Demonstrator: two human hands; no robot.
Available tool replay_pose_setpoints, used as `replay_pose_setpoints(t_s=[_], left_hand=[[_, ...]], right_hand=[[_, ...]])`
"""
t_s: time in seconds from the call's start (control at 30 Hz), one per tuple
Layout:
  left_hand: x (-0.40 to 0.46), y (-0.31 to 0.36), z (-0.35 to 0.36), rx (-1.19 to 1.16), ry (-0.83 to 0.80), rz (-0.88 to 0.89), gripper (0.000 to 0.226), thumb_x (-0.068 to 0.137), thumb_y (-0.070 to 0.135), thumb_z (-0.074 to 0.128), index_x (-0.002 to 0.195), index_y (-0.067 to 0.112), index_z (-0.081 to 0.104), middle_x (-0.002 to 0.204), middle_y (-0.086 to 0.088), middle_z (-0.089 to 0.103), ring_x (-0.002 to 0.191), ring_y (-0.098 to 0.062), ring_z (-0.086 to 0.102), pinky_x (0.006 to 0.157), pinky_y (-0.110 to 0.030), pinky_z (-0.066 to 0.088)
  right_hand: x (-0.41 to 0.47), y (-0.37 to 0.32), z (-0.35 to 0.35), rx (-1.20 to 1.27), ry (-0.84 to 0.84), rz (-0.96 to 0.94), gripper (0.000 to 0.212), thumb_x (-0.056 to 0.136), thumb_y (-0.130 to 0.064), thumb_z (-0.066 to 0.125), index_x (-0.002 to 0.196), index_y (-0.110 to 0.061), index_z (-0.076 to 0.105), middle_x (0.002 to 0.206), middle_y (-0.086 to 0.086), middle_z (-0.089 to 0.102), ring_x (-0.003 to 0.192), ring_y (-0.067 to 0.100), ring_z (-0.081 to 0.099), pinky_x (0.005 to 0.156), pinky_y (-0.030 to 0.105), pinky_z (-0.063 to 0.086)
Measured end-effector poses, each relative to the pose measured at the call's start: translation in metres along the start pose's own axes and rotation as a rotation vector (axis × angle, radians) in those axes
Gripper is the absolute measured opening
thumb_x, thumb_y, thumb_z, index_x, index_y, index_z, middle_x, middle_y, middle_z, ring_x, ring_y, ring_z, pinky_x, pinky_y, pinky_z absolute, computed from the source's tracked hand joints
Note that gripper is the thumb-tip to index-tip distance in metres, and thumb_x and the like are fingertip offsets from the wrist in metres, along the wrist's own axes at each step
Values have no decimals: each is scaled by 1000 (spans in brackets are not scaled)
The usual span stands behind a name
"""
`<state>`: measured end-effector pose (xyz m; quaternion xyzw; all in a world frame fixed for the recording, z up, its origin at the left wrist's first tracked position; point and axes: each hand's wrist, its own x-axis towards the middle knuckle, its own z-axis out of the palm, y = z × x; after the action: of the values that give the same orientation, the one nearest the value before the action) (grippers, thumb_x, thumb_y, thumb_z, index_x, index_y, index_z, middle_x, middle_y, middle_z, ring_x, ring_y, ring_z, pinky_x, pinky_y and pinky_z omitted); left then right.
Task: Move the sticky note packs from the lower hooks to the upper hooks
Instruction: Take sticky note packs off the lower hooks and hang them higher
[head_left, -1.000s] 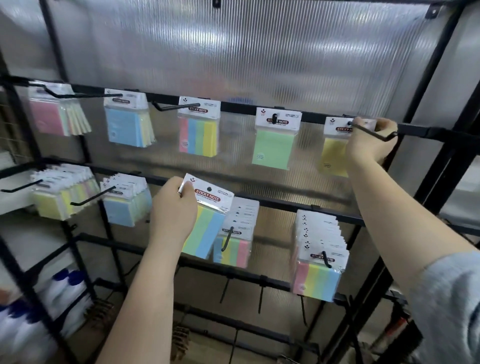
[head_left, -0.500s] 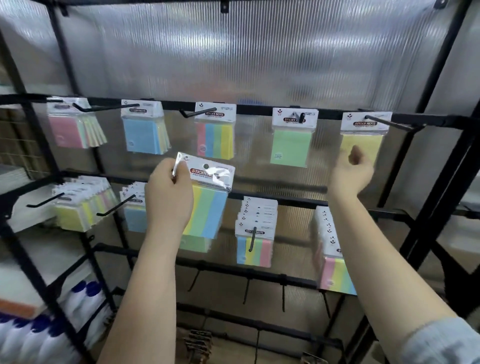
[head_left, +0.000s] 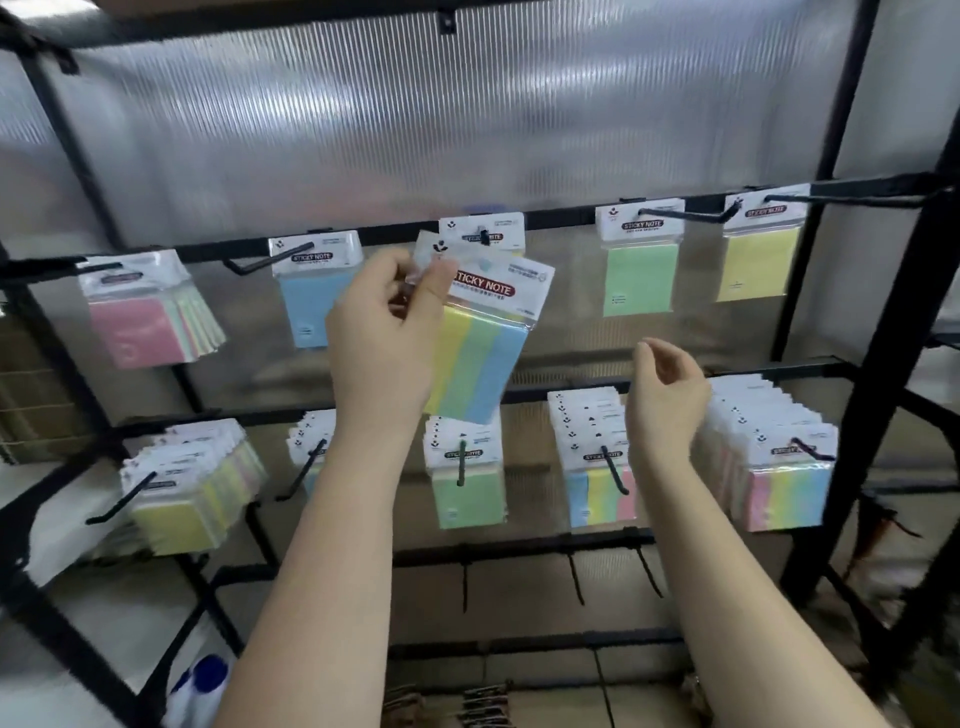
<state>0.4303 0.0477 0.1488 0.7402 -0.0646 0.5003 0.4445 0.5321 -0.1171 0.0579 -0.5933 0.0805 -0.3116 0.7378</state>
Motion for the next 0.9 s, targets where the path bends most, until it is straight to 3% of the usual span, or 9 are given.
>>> replay_pose_setpoints(t_s=[0.13, 0.3, 0.43, 0.57, 0.73, 0.9], left_hand=[[12, -4, 2, -109, -1, -2, 20, 90, 26, 63, 72, 22, 53, 64, 17, 57, 56, 7, 52, 53, -9, 35], [23, -12, 20, -141, 14, -30, 24, 90, 23, 62, 73, 8, 55, 58, 16, 51, 50, 6, 47, 50, -8, 31], [24, -20, 30, -126, 53, -78, 30, 89, 25, 62, 68, 6, 51, 55, 4, 44, 53, -8, 34, 51, -22, 27], [21, -24, 38, -125, 70, -116, 30, 89, 23, 62, 71, 1, 53, 58, -2, 44, 53, -9, 34, 50, -20, 27], [30, -37, 51, -66, 74, -178, 40, 91, 26, 60, 61, 18, 35, 54, 8, 31, 46, -4, 28, 46, -17, 25], [50, -62, 71, -52, 45, -242, 32, 91, 26, 60, 65, 20, 42, 58, 10, 38, 50, -3, 33, 47, -16, 26]], right_hand=[[-27, 5, -8, -81, -18, -49, 12, 90, -14, 55, 95, -17, 66, 88, -9, 65, 82, -1, 59, 69, 3, 43], [-42, 13, -17, -174, -104, -52, 13, 90, -10, 55, 95, -15, 66, 84, -13, 64, 79, -4, 58, 65, 0, 41], [-43, 19, -24, -236, -172, -31, 14, 89, -10, 55, 96, -16, 66, 88, -11, 66, 85, 5, 61, 77, 15, 44], [-41, 22, -25, -275, -227, -34, 14, 89, -10, 55, 93, -20, 65, 86, -16, 64, 86, 5, 60, 82, 22, 46], [-35, 23, -27, -372, -316, -64, 15, 89, -11, 54, 91, -22, 64, 83, -15, 64, 85, 7, 60, 77, 21, 44], [-21, 29, -30, -481, -434, -30, 17, 90, -13, 52, 98, -21, 65, 87, -16, 63, 83, -2, 57, 71, 13, 42]])
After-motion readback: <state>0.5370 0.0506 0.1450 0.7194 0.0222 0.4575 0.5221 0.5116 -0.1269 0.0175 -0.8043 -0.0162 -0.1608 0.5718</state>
